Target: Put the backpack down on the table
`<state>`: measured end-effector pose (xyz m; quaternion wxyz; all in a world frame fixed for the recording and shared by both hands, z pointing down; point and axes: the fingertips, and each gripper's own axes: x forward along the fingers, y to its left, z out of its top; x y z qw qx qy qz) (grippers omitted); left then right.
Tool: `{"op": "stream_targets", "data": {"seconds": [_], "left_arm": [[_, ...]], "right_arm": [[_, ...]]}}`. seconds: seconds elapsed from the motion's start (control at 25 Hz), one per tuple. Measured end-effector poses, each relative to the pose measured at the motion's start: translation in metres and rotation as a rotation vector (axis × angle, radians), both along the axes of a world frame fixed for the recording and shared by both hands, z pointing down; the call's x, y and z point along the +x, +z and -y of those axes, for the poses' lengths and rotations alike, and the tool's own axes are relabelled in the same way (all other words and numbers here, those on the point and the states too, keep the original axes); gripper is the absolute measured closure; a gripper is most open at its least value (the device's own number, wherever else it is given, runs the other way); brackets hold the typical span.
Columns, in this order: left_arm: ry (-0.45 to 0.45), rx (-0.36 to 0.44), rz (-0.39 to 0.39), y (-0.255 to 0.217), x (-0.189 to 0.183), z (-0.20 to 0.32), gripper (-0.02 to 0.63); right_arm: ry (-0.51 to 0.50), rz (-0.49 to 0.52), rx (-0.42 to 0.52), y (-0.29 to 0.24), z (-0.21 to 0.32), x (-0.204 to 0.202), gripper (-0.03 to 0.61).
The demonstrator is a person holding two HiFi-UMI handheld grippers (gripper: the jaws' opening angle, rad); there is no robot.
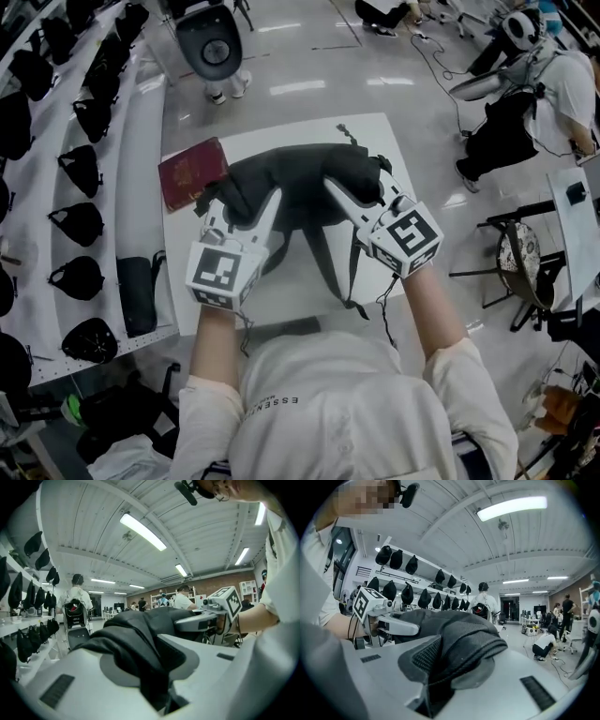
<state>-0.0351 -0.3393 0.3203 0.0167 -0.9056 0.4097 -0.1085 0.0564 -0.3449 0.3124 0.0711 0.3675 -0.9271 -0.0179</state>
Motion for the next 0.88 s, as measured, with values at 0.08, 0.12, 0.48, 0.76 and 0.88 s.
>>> {"op": "stream_targets", "data": {"seconds": [0.08,0.12,0.48,0.76,0.88], "left_arm": [[-0.003,-0.007,-0.007,0.006,-0.003,0.022,0.505],[-0.006,-0.008,-0.010,0.007,-0.004,0.033,0.505],[-0.020,-0.008,-0.044,0.028,-0.020,0.109,0.505],[-0.026,-0.013,-0.051,0.052,-0.024,0.130,0.505],[-0.036,-0.025,-0.056,0.057,-0.024,0.130,0.505]], "right_arm": [[-0.001,-0.007,-0.011,0.007,0.022,-0.003,0.488],[-0.003,-0.010,-0.015,0.009,0.033,-0.004,0.488],[-0.013,-0.025,-0.037,0.030,0.111,-0.020,0.486],[-0.015,-0.027,-0.057,0.053,0.134,-0.023,0.485],[-0.011,-0.028,-0.058,0.056,0.134,-0.022,0.483]]}}
